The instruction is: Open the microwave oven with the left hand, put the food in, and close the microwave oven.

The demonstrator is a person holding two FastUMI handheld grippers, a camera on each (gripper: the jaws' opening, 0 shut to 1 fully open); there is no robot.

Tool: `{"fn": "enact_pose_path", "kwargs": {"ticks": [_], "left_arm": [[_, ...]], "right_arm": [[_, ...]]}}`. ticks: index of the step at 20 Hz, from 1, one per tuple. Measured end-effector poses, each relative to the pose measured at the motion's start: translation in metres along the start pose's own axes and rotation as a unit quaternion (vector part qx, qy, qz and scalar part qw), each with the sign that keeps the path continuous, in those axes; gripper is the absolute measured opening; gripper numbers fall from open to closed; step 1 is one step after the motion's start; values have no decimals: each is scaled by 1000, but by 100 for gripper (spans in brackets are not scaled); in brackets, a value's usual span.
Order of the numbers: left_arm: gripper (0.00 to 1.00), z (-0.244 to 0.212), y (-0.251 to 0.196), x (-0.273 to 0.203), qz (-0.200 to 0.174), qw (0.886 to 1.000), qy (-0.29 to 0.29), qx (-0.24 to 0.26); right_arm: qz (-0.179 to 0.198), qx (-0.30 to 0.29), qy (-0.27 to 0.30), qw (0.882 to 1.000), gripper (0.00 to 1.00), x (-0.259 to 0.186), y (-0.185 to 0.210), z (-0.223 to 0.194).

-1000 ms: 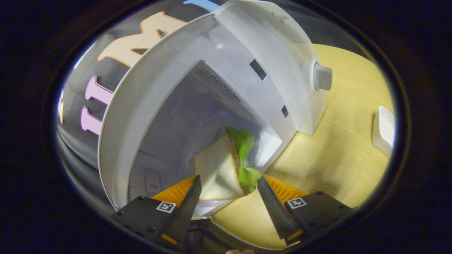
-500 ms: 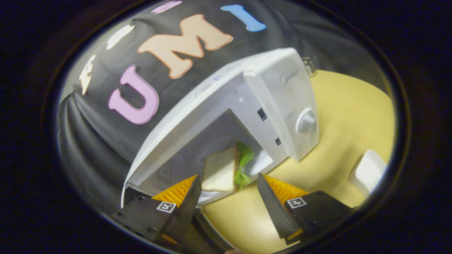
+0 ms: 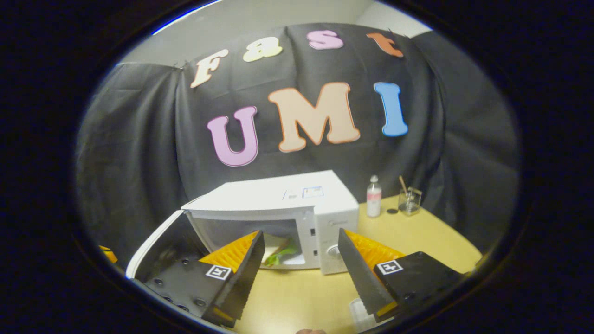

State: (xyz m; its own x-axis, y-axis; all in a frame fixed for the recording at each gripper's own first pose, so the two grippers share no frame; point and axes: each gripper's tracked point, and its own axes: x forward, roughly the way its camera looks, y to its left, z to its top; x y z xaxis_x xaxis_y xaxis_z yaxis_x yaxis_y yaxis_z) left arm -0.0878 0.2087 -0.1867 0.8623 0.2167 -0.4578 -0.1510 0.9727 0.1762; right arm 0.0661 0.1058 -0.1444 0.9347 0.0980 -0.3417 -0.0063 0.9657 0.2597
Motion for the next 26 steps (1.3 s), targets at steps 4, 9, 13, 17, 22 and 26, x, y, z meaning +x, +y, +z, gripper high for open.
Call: {"fn": "enact_pose_path", "kwargs": {"ticks": [4, 9, 13, 17, 22, 26], "left_arm": [[1, -24, -31, 4, -41, 999, 25, -11], [1, -52, -43, 8, -24, 997, 71, -2], [0, -55, -58, 8, -18, 996, 83, 20], [1, -47, -79, 10, -20, 997, 73, 29], [1, -39, -109, 21, -35, 997, 64, 34], [1, -33, -139, 36, -57, 996, 58, 41]], "right_arm": [[-9, -47, -37, 998, 87, -24, -16, 26], [-8, -106, -68, 992, 88, -41, -33, 49], [-4, -118, -78, 990, 99, -45, -38, 60], [-4, -127, -87, 988, 97, -48, -47, 67], [-12, -104, -77, 992, 97, -53, -65, 65], [-24, -104, -79, 991, 96, -55, -80, 69]]}}
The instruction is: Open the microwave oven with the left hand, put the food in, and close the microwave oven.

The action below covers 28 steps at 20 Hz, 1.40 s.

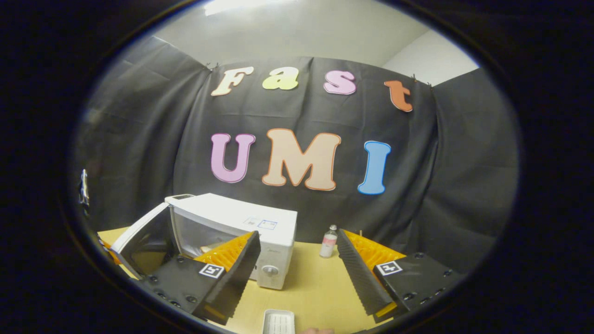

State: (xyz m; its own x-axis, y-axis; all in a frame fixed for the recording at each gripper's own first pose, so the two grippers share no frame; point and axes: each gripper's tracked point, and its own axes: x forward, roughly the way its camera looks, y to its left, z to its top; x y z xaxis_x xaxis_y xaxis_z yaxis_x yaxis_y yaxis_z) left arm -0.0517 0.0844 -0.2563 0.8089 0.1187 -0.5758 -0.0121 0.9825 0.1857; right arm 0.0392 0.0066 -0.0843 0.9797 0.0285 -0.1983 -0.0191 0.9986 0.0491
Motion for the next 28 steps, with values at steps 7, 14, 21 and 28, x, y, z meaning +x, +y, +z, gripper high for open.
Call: {"fn": "enact_pose_path", "kwargs": {"ticks": [7, 14, 21, 28], "left_arm": [[2, 37, -49, 30, -39, 998, -28, 37], [0, 68, -100, 56, -77, 994, -49, 67], [0, 91, -132, 95, -71, 996, -40, 45], [1, 118, -144, 136, -64, 996, -35, 49]], "right_arm": [[-29, 28, 2, 999, 100, -3, -34, -2], [-58, 13, -14, 998, 96, -23, -72, 4], [-76, -9, -15, 997, 96, -39, -99, 1], [-88, -8, -20, 996, 96, -43, -122, 4]]}}
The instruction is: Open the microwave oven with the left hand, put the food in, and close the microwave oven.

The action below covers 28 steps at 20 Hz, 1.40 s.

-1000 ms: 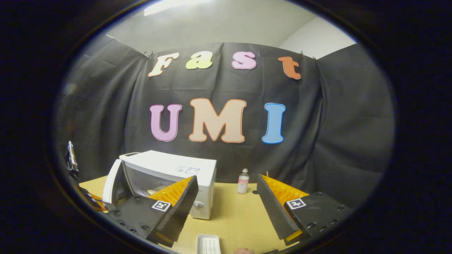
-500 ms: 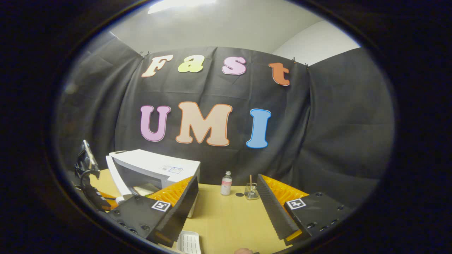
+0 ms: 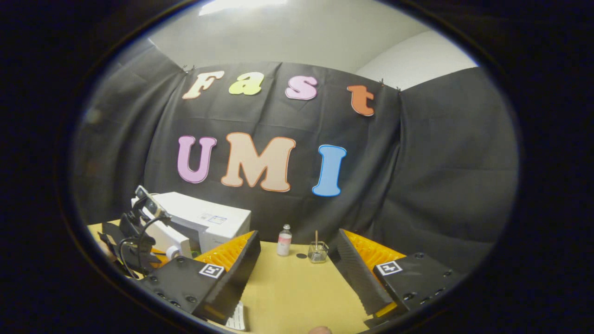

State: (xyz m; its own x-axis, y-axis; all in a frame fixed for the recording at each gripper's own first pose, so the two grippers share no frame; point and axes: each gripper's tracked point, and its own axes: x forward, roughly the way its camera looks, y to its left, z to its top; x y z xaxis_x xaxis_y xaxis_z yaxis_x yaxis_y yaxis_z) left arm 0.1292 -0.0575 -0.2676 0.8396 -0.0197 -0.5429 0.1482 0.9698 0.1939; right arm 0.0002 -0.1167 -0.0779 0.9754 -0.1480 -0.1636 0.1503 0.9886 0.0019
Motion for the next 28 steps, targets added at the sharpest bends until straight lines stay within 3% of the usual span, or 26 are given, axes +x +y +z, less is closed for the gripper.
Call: {"fn": "enact_pose_path", "kwargs": {"ticks": [11, 19, 20, 23, 26, 28], "left_arm": [[1, 32, -6, 51, 13, 999, 5, -41], [1, 35, -12, 58, -11, 992, 14, -126], [1, 32, -12, 58, -12, 992, 19, -125], [1, 30, -14, 58, -9, 993, 21, -117], [1, 35, -4, 50, -9, 998, 0, -60], [0, 49, 5, 31, -10, 998, -30, -51]], "right_arm": [[5, -7, 2, 1000, 97, 15, -14, -2], [9, -10, 9, 1000, 97, 22, -10, -6], [11, -10, 9, 1000, 100, 22, -9, -5], [12, -7, 11, 1000, 96, 22, -7, -5], [15, 0, 11, 1000, 97, 23, -2, -3], [18, -1, 9, 1000, 97, 21, 4, -1]]}}
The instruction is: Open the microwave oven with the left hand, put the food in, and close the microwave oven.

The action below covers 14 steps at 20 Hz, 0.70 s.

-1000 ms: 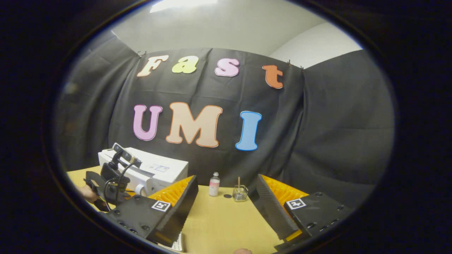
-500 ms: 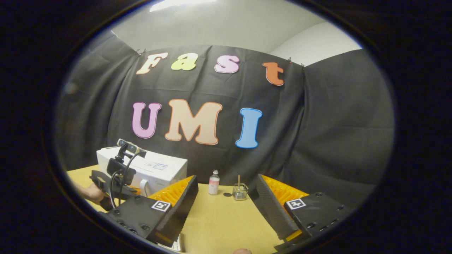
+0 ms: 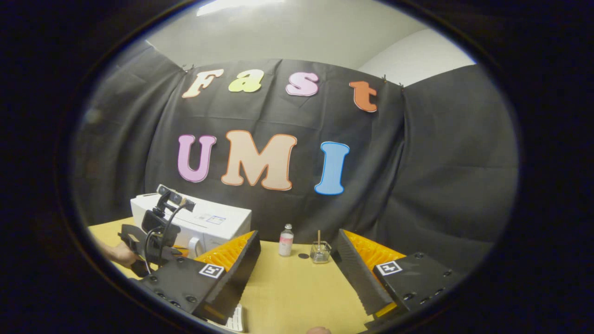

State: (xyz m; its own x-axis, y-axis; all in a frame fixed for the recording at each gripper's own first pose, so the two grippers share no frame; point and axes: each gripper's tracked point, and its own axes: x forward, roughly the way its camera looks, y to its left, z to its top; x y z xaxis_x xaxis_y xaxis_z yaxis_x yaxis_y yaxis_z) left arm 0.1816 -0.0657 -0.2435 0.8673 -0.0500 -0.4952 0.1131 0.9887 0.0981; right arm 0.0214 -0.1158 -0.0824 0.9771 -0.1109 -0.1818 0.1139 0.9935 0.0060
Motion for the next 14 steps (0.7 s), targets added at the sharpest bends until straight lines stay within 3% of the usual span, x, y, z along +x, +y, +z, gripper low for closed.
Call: {"fn": "enact_pose_path", "kwargs": {"ticks": [4, 7, 9, 12, 14], "left_arm": [[1, 34, 24, -58, 11, 998, -64, -10], [1, 59, 27, -105, -18, 994, -100, -37], [2, 78, 38, -136, -13, 991, -129, -39], [27, 120, 51, -184, -1, 978, -207, -43], [75, 137, 61, -209, 12, 970, -239, -33]], "right_arm": [[14, 6, -7, 1000, 97, 7, 20, 6], [29, 1, -15, 999, 96, 11, 35, 12], [37, 0, -20, 999, 97, 15, 45, 17], [47, 5, -27, 999, 97, 16, 58, 24], [53, 9, -30, 998, 96, 15, 65, 27]]}}
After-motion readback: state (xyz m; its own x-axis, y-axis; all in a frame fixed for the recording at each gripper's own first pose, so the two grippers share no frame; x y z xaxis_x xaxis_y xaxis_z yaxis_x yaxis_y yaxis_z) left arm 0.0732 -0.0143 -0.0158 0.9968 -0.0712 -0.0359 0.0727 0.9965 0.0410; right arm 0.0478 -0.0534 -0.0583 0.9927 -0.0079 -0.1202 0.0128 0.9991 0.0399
